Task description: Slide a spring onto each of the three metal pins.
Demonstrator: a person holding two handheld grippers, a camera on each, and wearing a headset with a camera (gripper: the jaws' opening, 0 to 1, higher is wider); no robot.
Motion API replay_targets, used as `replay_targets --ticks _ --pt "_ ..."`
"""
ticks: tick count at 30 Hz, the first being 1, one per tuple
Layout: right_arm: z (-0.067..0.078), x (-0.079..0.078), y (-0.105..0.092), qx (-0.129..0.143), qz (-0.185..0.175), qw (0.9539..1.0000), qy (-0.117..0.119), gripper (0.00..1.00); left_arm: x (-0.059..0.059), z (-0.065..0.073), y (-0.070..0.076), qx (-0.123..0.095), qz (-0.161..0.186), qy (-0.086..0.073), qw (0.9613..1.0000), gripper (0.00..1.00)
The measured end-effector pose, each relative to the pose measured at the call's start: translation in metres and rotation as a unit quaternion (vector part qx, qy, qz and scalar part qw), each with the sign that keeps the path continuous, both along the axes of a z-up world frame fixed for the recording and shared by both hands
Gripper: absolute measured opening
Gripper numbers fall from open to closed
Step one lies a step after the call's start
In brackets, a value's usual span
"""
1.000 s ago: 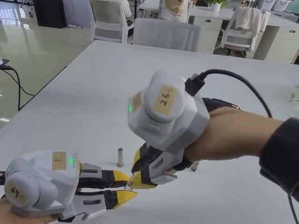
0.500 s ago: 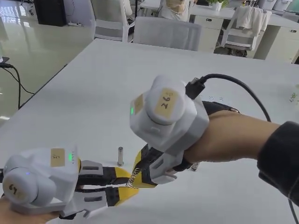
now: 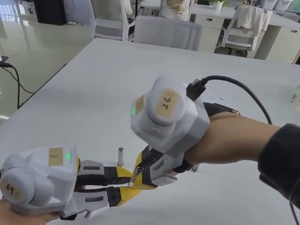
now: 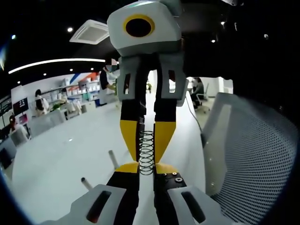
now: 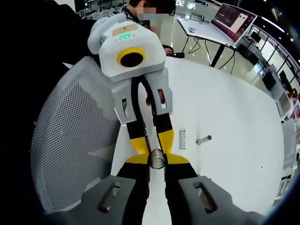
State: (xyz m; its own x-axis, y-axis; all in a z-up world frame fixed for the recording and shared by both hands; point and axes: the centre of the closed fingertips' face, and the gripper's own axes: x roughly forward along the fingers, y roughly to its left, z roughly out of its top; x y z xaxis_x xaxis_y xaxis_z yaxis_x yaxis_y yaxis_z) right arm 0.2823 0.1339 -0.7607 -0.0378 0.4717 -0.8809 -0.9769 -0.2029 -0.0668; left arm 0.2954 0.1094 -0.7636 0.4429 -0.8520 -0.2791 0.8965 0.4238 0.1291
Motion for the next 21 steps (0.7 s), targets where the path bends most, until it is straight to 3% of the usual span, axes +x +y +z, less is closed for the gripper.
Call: replay_targets --ticks 8,21 --pt "-0.003 0.004 0.001 -0.004 -0.004 1.0 0.002 0.08 0.003 -0.008 0.004 -0.003 0.009 0.015 0.9998 0.08" --pt "-0.008 0.014 -0.008 -0.013 -0.017 0.9998 -0.003 0.08 0.006 -0.015 0.01 -0.029 0.036 0.049 0.9977 0.31"
